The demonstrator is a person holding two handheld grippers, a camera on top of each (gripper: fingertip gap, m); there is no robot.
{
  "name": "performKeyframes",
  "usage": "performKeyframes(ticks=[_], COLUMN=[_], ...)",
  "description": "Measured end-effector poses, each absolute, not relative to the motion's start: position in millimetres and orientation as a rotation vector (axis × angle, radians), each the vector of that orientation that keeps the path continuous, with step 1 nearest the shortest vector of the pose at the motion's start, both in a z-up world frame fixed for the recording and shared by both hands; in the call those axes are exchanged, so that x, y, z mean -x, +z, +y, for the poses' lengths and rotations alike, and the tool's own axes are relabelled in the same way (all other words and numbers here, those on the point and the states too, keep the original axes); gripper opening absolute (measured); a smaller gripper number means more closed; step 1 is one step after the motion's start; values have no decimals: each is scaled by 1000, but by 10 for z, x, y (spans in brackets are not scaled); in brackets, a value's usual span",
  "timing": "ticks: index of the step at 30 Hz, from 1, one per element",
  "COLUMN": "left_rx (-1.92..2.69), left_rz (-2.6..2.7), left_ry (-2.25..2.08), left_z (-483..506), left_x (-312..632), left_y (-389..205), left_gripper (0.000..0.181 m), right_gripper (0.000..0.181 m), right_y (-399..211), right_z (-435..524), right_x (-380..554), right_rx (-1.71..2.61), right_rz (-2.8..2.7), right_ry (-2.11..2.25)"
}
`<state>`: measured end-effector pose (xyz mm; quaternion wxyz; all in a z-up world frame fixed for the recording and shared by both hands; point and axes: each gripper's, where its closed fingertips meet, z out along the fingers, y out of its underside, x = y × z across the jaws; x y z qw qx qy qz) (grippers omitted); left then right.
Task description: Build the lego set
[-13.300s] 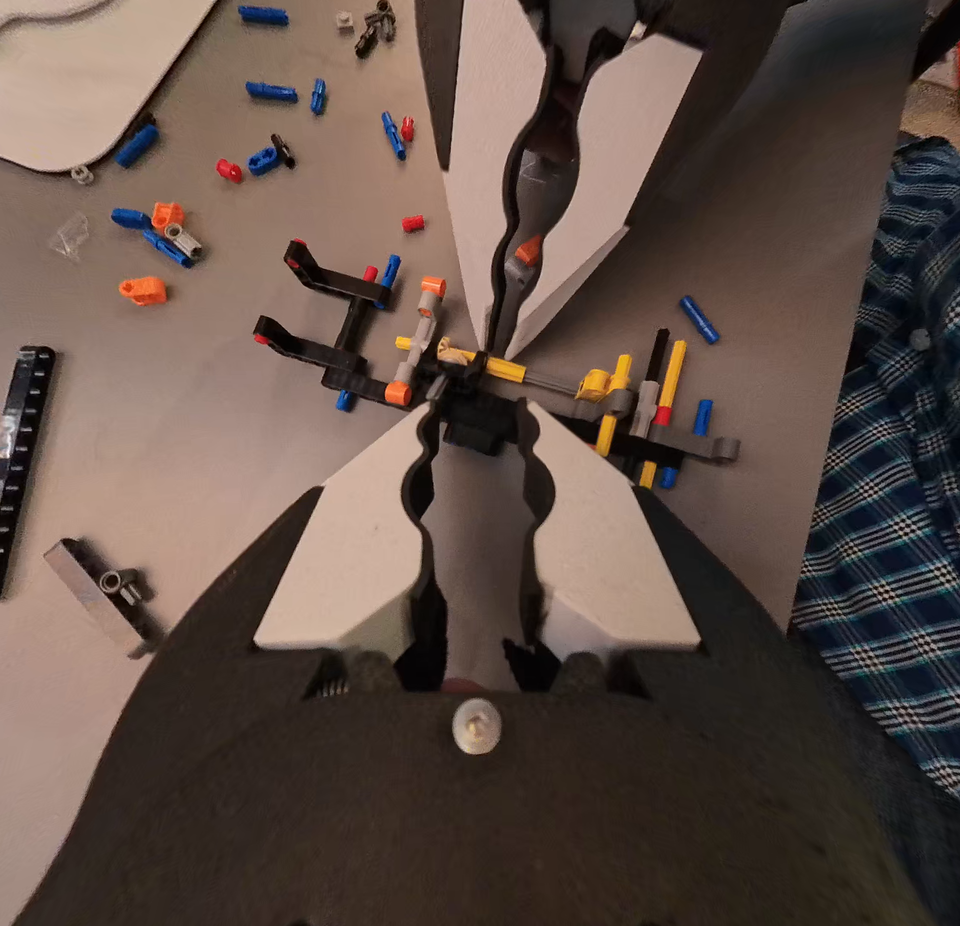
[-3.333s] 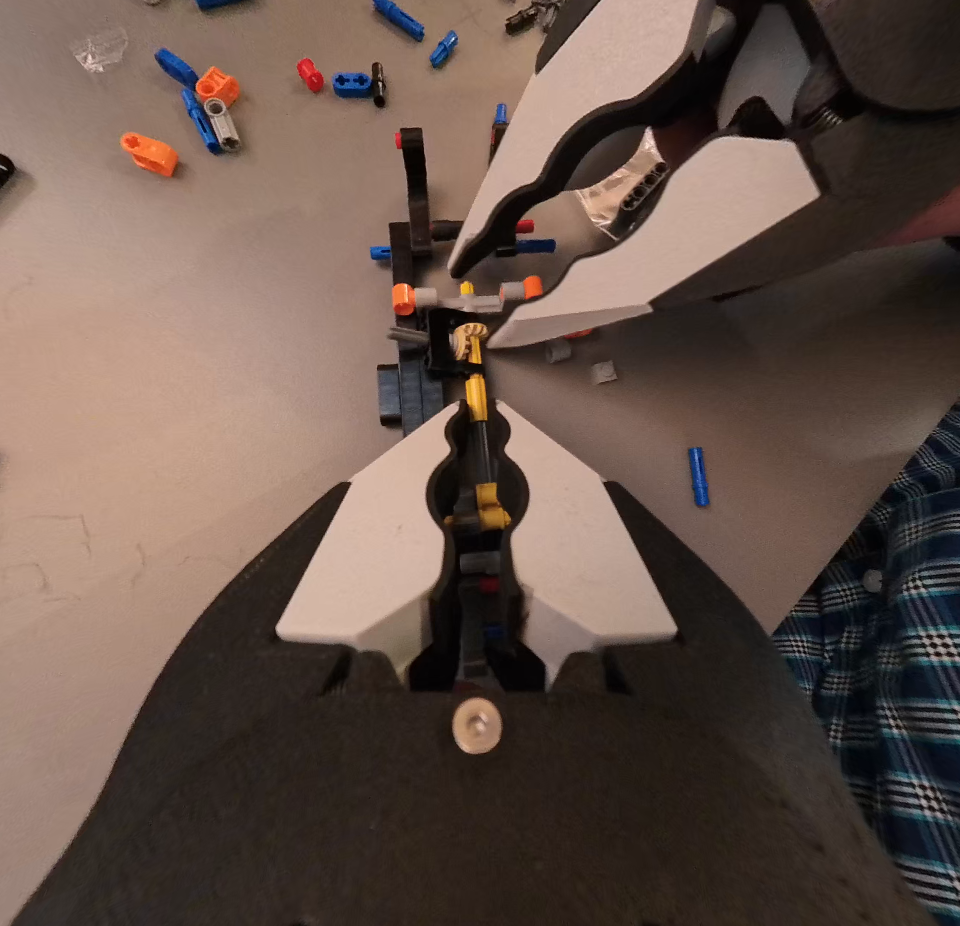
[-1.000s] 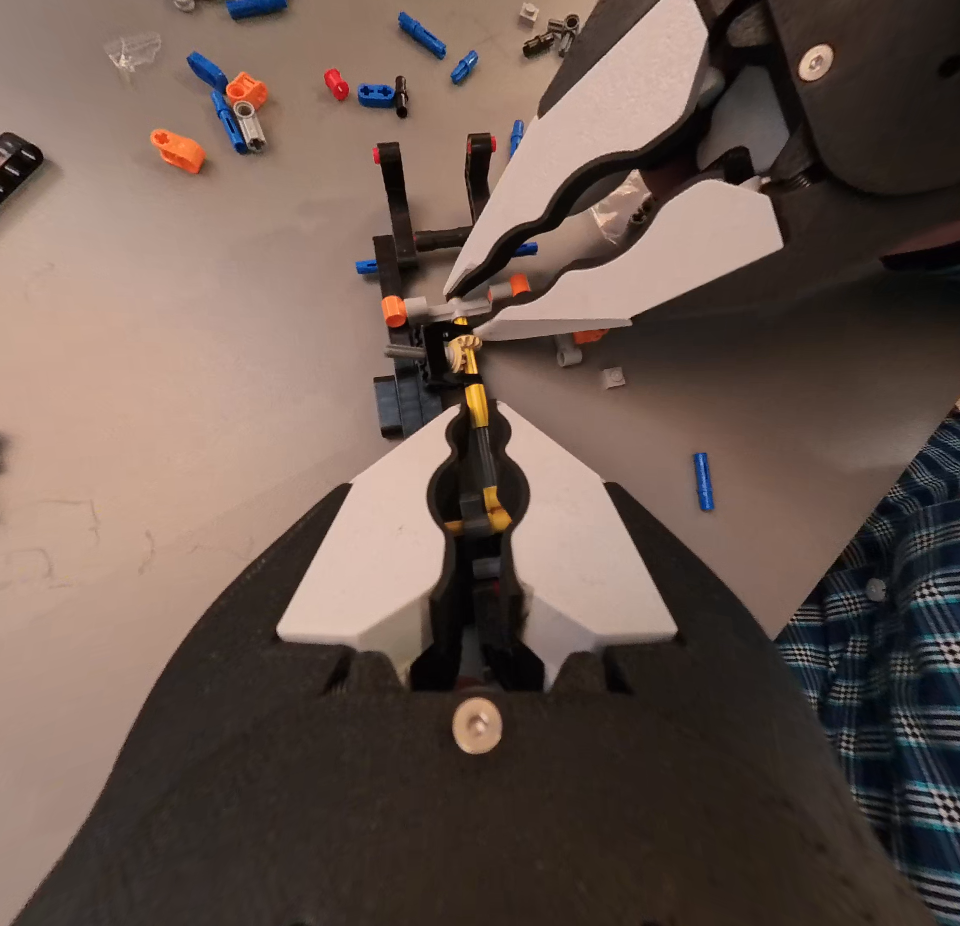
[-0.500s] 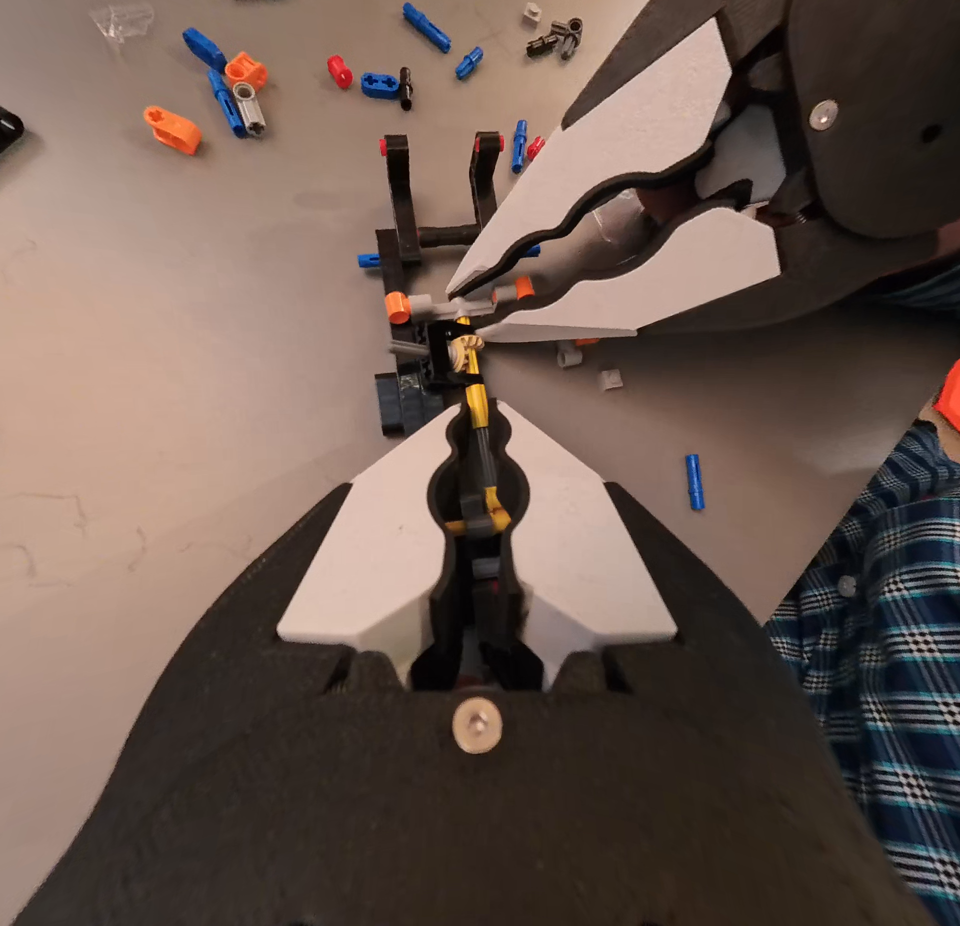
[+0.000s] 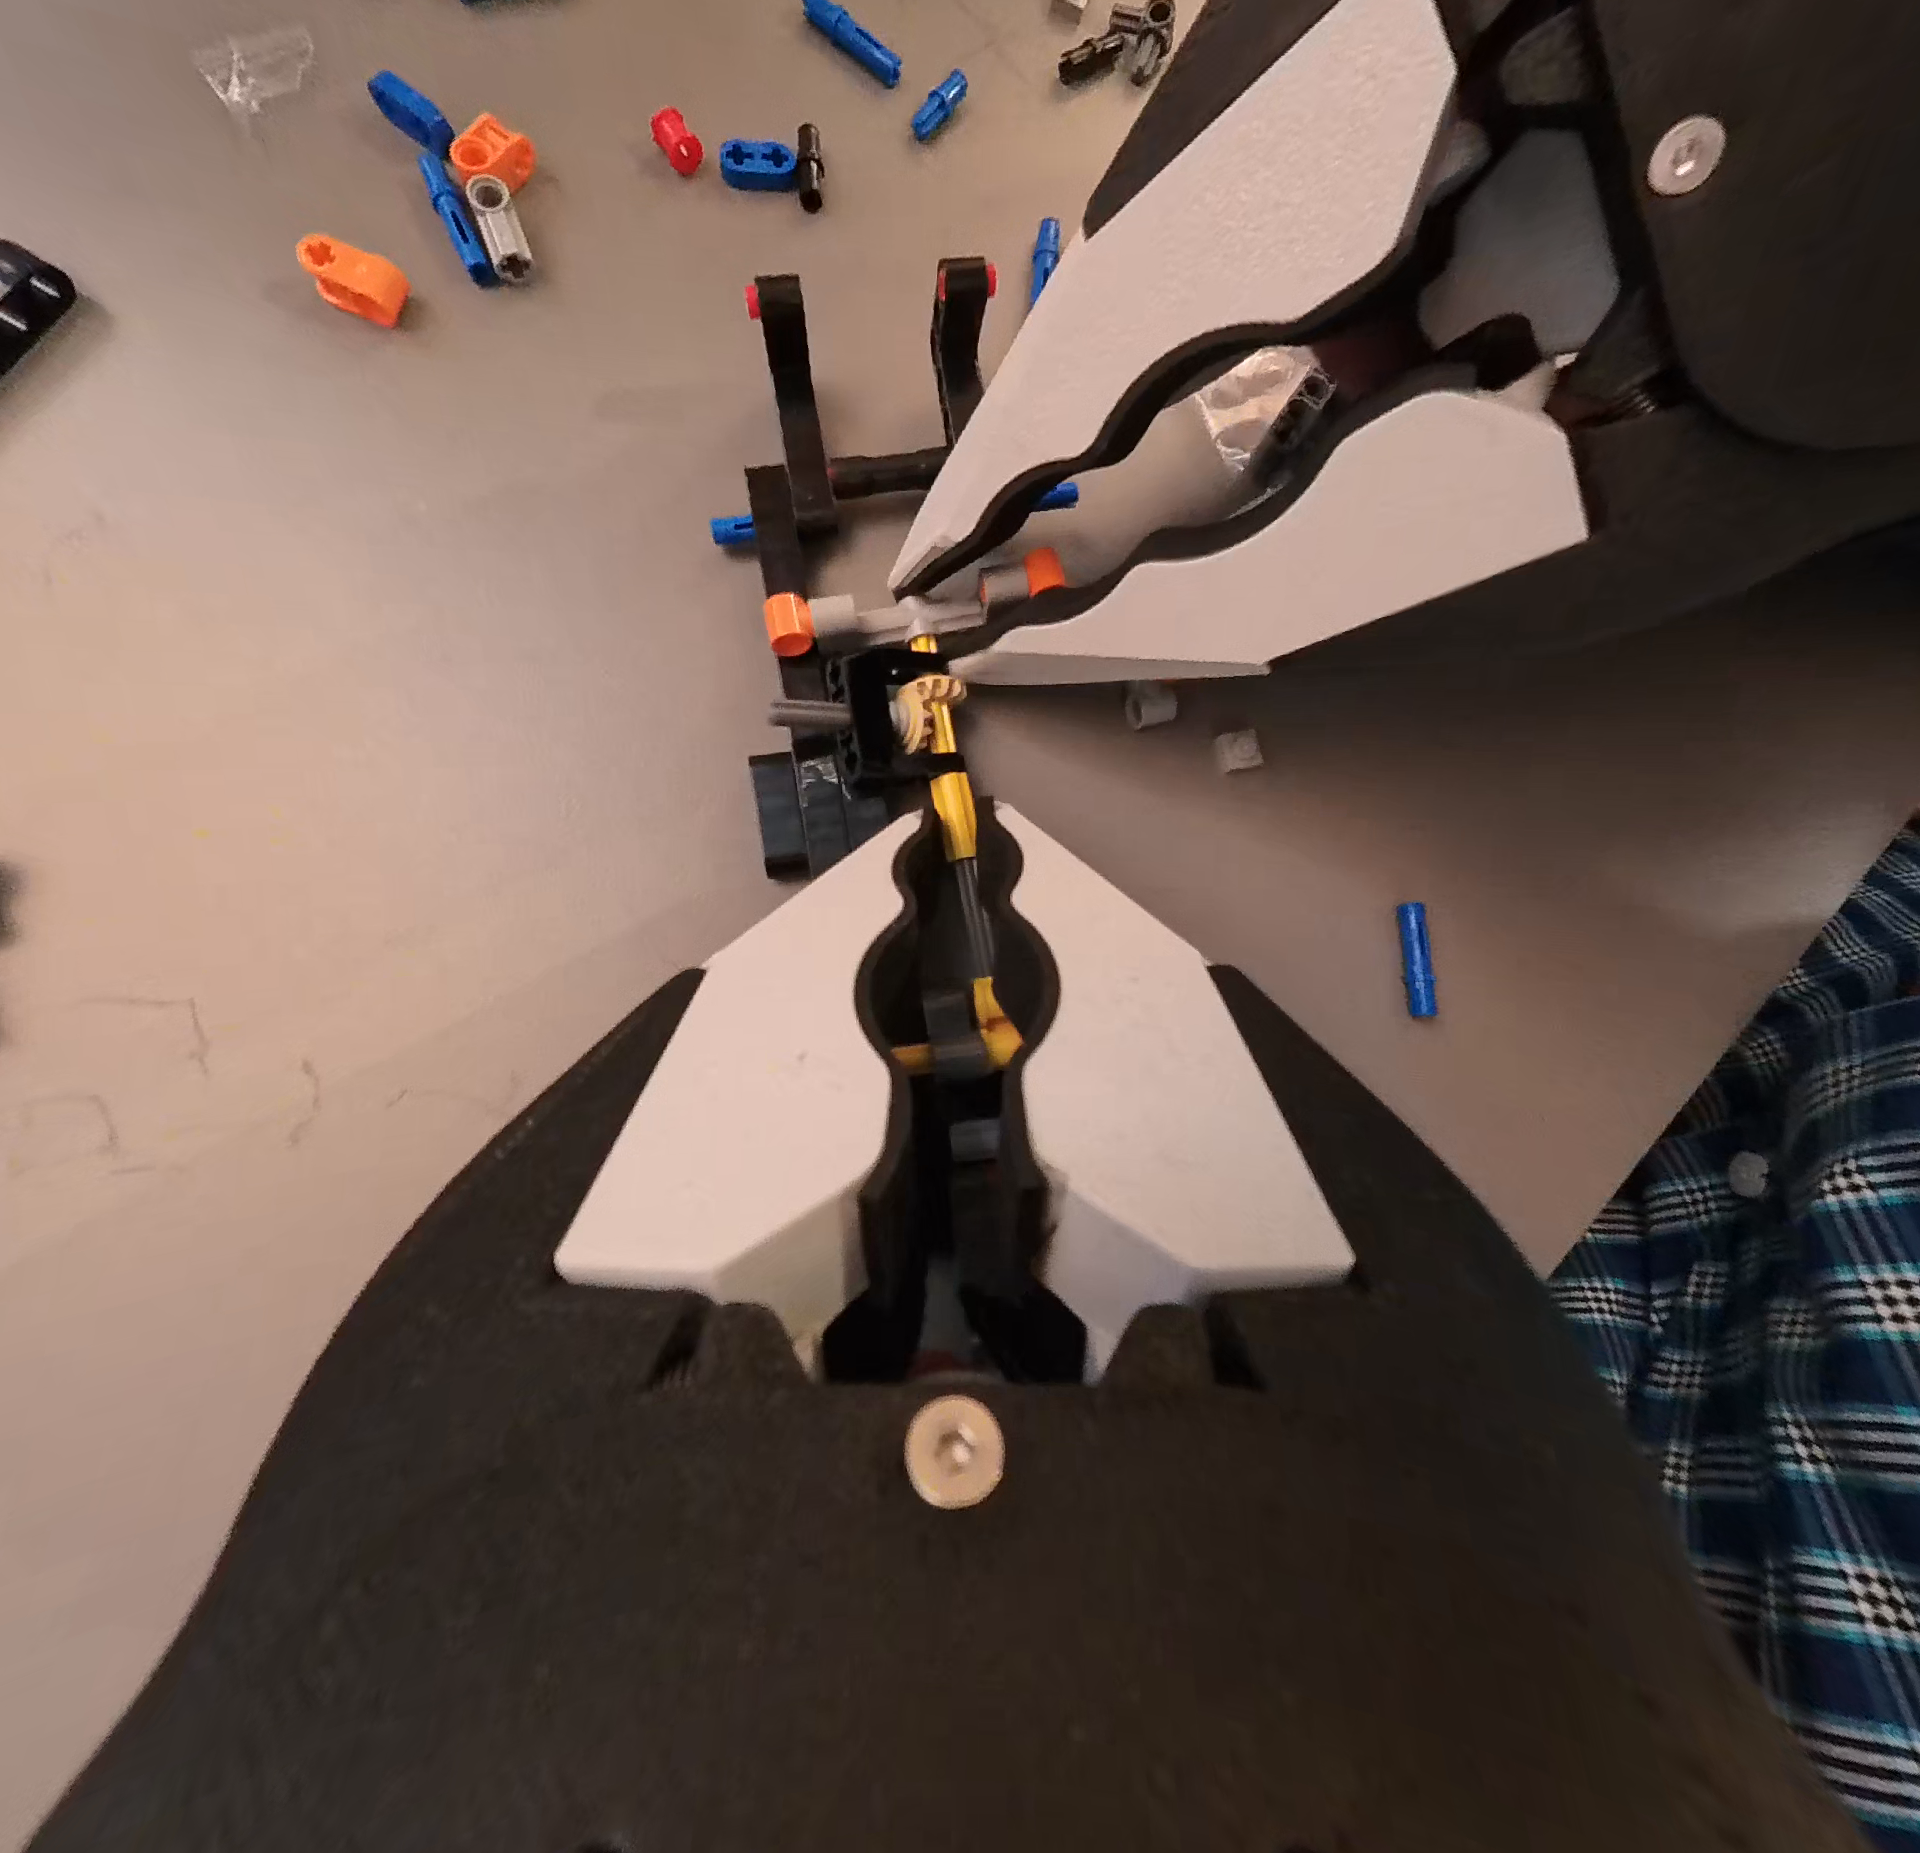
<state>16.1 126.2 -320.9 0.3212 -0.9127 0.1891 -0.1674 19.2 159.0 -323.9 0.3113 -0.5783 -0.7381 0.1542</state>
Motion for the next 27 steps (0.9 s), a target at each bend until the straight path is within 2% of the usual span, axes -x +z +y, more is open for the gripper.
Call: performKeyframes(ticks=[1,17,27], left_rx=[2399,2392,2383], left_rz=[496,499,493], left_ry=[-441,-430,-429], left_z=[1263,1262,1281], left_x=[-161,-149,-159], left_y=[-3210,-3204,-3196], left_gripper=[3,3,4], right_gripper=[8,9,18], right_y=[-3240,-3241,-3198], right_z=[1589,1587,1615], right_x=[-191,-183,-215], right_rx=[1528,1515,1599], right_rz=[-1950,-1921,-1899], right_ry=[402,432,544])
